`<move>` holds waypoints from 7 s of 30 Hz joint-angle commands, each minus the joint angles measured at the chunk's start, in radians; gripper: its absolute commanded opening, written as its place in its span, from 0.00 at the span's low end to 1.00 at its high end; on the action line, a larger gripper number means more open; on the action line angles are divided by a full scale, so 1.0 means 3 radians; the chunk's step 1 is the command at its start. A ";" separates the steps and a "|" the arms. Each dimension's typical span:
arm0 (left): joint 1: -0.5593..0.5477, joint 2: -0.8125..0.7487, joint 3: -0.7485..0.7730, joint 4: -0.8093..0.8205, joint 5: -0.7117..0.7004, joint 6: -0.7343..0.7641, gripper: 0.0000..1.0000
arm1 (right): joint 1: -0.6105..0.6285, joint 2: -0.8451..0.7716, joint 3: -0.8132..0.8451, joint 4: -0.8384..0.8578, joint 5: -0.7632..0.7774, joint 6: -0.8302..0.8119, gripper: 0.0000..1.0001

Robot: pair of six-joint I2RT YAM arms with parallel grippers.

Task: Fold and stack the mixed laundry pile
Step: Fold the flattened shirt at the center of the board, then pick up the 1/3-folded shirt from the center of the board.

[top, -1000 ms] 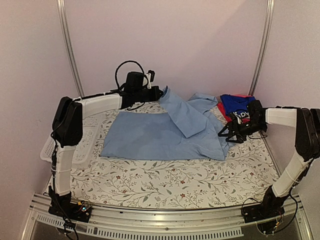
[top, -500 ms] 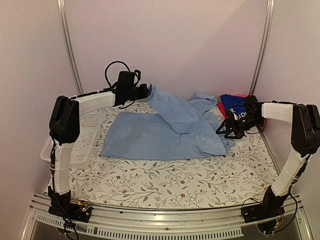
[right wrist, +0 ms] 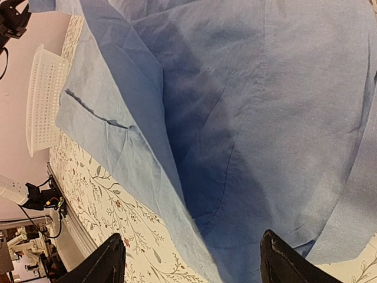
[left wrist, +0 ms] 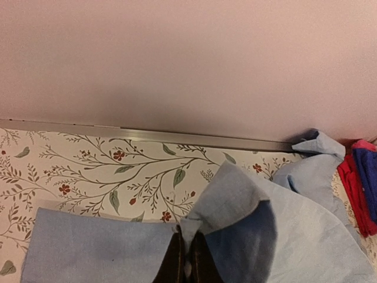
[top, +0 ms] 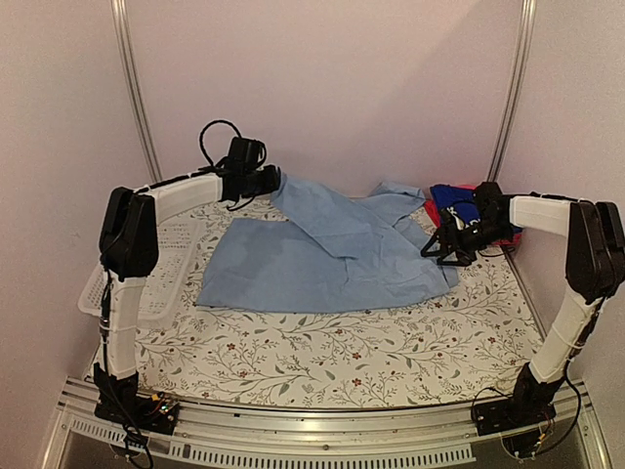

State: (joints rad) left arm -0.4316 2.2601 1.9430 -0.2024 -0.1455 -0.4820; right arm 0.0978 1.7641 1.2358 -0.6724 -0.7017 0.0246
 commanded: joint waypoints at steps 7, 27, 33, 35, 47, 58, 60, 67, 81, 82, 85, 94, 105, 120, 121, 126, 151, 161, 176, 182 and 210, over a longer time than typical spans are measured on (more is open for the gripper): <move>0.0089 0.0142 0.0023 0.0370 0.0815 0.0430 0.00 | 0.0088 0.0266 -0.0107 -0.0200 0.0407 -0.0046 0.67; -0.0134 -0.1193 -0.2136 0.0946 0.1728 0.3465 0.00 | 0.0079 0.0804 -0.0041 -0.0434 0.1013 0.0119 0.00; -0.0008 -0.1515 -0.2585 0.0911 0.1452 0.3896 0.00 | 0.0083 0.0768 -0.0087 -0.0439 0.1096 0.0146 0.00; 0.0077 -0.1617 -0.2658 0.0875 0.1507 0.3999 0.00 | 0.0082 0.0763 -0.0100 -0.0435 0.1097 0.0163 0.00; 0.0213 -0.1737 -0.2915 0.0442 0.1260 0.4666 0.00 | 0.0082 0.0689 -0.0078 -0.0441 0.1036 0.0215 0.00; 0.0377 -0.2328 -0.2931 0.1069 0.0829 0.3617 0.57 | 0.0080 0.0174 0.0224 -0.0636 0.0893 0.0240 0.52; 0.0368 -0.2241 -0.2605 0.0735 0.0844 0.3236 0.58 | 0.0081 0.0079 0.0327 -0.0649 0.0891 0.0253 0.59; 0.0115 -0.1841 -0.1945 0.0355 0.1011 0.1988 1.00 | 0.0087 0.0103 0.0594 -0.0388 0.0539 0.0293 0.56; -0.0647 0.0218 0.0286 -0.1682 -0.0029 0.1217 1.00 | 0.0488 0.0818 0.0820 -0.0102 0.0263 0.0387 0.47; -0.0657 0.0262 0.0300 -0.1764 -0.0089 0.1174 1.00 | 0.0529 0.0867 0.0800 -0.0081 0.0282 0.0388 0.47; -0.0658 0.0273 0.0171 -0.1946 -0.0273 0.1072 1.00 | 0.0576 0.0990 0.0722 -0.0046 0.0312 0.0406 0.46; -0.0552 0.0083 -0.0544 -0.2309 -0.0813 0.1063 1.00 | 0.0573 0.1214 0.0369 -0.0024 0.0574 0.0369 0.46; -0.0352 -0.1033 -0.1789 -0.1965 -0.0867 0.0735 1.00 | 0.0541 0.1151 0.0145 -0.0037 0.0672 0.0337 0.46; -0.0306 -0.0691 -0.1811 -0.1304 0.0114 0.0764 0.97 | 0.0541 0.1085 -0.0006 -0.0150 0.0834 0.0197 0.46; -0.0306 -0.0668 -0.1880 -0.1283 0.0182 0.0729 0.95 | 0.0542 0.1073 -0.0042 -0.0155 0.0839 0.0192 0.46; -0.0340 -0.0904 -0.2359 -0.1208 0.0525 0.0540 0.84 | 0.0539 0.0897 -0.0300 -0.0196 0.0798 0.0199 0.46; -0.0994 -0.2038 -0.3077 -0.1572 0.0645 -0.0010 0.92 | 0.0698 -0.0761 -0.1164 -0.0563 0.0223 0.0830 0.54; -0.0002 -0.1356 -0.1737 -0.1576 0.0831 0.0528 0.93 | -0.0005 0.0339 0.0595 -0.0353 0.0762 0.0497 0.49; 0.0387 -0.0435 -0.0953 -0.1707 0.0680 0.0824 0.82 | -0.0017 0.1242 0.1098 -0.0230 0.1295 0.0263 0.45; 0.0387 -0.0239 -0.0823 -0.1733 0.0599 0.0911 0.80 | 0.0004 0.1428 0.1232 -0.0079 0.1359 0.0236 0.45; 0.0604 0.0076 -0.0564 -0.1862 0.0955 0.1125 0.64 | 0.0169 0.2105 0.2226 -0.0024 0.0779 -0.0005 0.00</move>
State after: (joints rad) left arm -0.2741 2.2585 1.7420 -0.7490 0.0742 -0.1764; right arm 0.1432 2.3867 1.8973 -0.6811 -0.3908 0.0364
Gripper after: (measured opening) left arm 0.658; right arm 0.011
